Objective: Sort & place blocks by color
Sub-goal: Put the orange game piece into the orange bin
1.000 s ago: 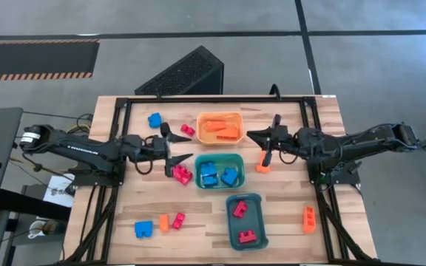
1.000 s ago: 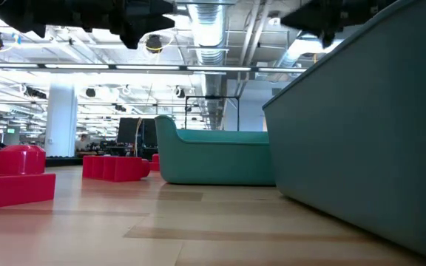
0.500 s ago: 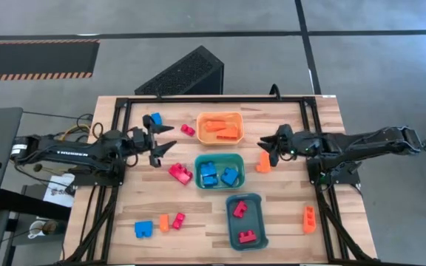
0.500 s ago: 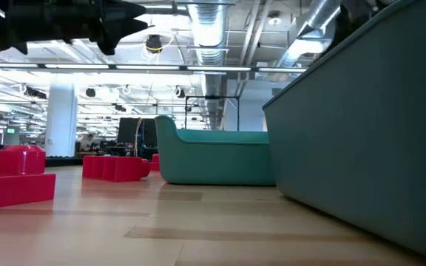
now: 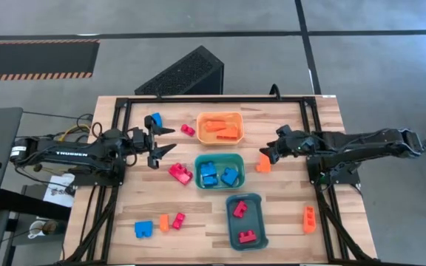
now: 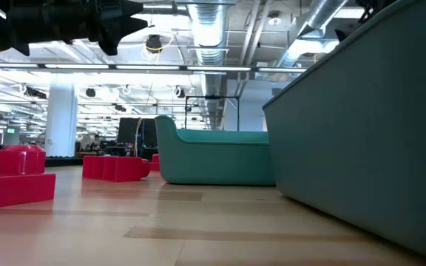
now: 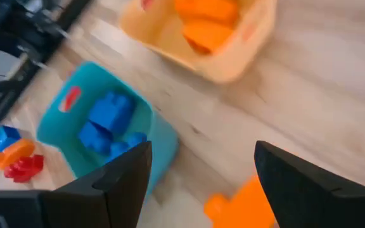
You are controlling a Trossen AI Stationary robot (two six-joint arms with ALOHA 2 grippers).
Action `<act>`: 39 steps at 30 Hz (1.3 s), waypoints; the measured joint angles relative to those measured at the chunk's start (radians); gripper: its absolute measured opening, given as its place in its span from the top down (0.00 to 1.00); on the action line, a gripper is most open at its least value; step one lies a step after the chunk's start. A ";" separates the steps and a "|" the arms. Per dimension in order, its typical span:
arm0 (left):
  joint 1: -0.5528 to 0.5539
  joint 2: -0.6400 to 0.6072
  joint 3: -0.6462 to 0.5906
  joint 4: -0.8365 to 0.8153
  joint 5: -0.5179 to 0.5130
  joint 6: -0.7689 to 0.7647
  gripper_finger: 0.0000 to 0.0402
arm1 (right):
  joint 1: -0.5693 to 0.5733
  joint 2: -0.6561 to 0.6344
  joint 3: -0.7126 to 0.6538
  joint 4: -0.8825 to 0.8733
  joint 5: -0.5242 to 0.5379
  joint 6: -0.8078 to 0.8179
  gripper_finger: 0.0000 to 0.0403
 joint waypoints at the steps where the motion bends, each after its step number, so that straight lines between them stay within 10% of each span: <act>1: 0.000 0.000 0.000 0.005 0.000 0.000 0.41 | -0.014 0.009 0.000 -0.017 -0.020 0.020 0.25; 16: 0.000 0.000 0.000 0.006 0.000 -0.010 0.41 | -0.094 0.346 0.195 -0.347 -0.104 0.103 0.25; 39: -0.001 0.000 0.000 0.001 0.045 -0.119 0.41 | -0.089 0.732 0.204 -0.253 -0.177 0.201 0.37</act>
